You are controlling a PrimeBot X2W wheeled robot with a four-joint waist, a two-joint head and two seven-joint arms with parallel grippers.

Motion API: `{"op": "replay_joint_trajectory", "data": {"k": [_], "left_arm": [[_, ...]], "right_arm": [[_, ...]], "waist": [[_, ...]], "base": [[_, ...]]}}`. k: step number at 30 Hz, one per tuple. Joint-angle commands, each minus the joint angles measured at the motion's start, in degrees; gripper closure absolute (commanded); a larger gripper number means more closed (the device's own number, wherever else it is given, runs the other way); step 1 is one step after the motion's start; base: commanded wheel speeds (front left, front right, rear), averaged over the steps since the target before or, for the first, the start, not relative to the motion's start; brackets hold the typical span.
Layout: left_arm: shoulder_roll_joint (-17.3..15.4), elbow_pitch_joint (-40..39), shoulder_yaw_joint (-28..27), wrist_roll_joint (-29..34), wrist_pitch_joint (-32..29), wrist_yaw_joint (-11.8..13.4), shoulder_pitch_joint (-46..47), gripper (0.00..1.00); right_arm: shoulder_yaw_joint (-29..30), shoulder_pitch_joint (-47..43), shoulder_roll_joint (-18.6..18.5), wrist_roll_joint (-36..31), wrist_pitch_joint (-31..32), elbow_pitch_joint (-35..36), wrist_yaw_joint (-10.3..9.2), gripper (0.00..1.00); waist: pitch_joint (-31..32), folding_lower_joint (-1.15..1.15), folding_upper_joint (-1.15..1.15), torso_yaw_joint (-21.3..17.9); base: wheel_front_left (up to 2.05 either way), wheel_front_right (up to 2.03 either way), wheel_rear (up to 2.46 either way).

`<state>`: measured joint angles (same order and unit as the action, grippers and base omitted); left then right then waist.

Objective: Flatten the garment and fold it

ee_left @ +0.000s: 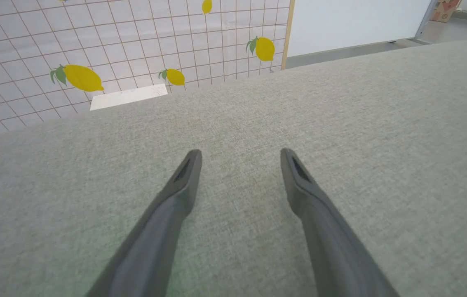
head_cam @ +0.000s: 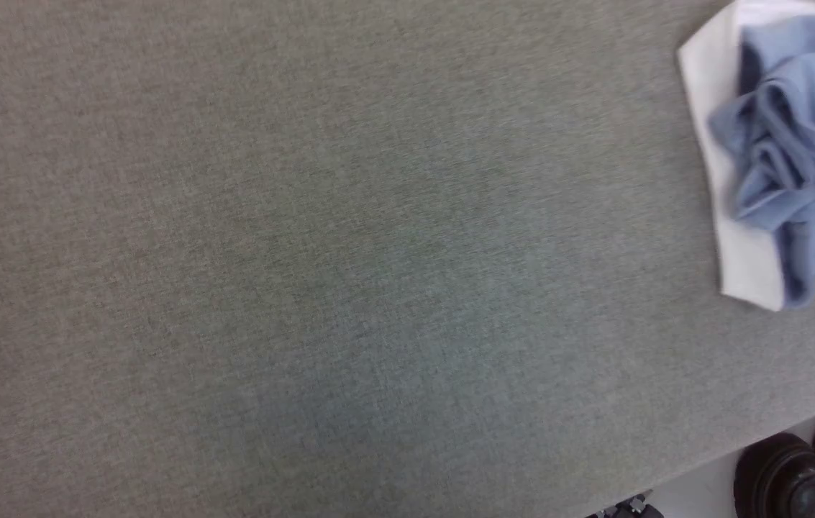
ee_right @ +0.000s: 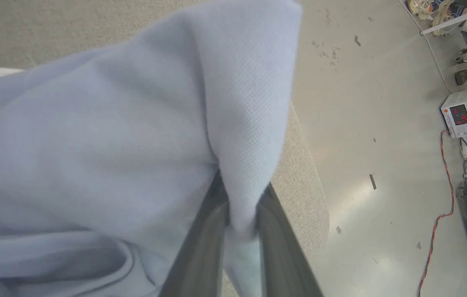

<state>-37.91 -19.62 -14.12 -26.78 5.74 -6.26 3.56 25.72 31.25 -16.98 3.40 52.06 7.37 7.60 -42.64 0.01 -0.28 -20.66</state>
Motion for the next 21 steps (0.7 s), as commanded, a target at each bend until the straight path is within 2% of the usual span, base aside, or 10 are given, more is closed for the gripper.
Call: {"op": "replay_joint_trajectory", "data": {"k": [1,3,4,5,6,10,15,21], "left_arm": [[-0.65,0.25,-0.94,-0.3,-0.32,0.52,-1.74,0.0],[-1.08,-0.5,-2.07,-0.52,-0.44,0.52,-2.86,0.0],[-1.24,-0.89,-2.54,-0.65,-0.49,0.52,-3.35,0.0],[-1.33,-1.14,-2.81,-0.74,-0.53,0.51,-3.67,0.0],[-1.44,-1.4,-3.1,-0.82,-0.62,0.52,-4.03,0.0],[-1.55,-1.88,-3.69,-0.95,-0.6,0.63,-4.9,0.0],[-0.92,-1.25,-2.9,-0.85,0.58,0.89,-4.24,0.0],[1.4,1.94,1.82,-0.14,2.51,1.2,-1.01,0.0]], "right_arm": [[0.99,1.36,0.33,-0.75,0.1,0.93,-0.11,1.0],[2.17,1.79,0.93,-1.64,-0.17,1.66,-0.11,1.0],[2.91,1.87,1.42,-2.21,0.02,1.68,-0.11,0.75],[3.13,1.71,1.64,-2.72,0.22,1.71,-0.11,0.43],[3.68,1.65,2.03,-3.34,0.27,1.86,-0.11,0.0],[4.81,1.89,2.95,-3.89,-0.78,2.32,-0.11,0.0],[4.06,4.47,2.26,-1.45,-5.48,3.16,-0.11,0.0],[-1.07,8.37,-0.82,3.27,-11.48,3.77,-0.11,0.0]], "waist": [[-3.33,-0.01,0.28,0.41],[-3.8,-0.01,0.28,0.11],[-4.05,-0.01,0.28,-0.06],[-4.16,-0.01,0.28,-0.16],[-4.27,-0.01,0.28,-0.31],[-3.94,-0.01,0.28,-0.78],[-1.34,-0.01,0.28,-0.42],[5.29,-0.01,0.28,2.25]], "base": [[0.0,0.0,0.0],[0.0,0.0,0.0],[0.0,0.0,0.0],[0.0,0.0,0.0],[0.0,0.0,0.0],[0.0,0.0,0.0],[0.0,0.0,0.0],[0.0,0.0,0.0]]}}
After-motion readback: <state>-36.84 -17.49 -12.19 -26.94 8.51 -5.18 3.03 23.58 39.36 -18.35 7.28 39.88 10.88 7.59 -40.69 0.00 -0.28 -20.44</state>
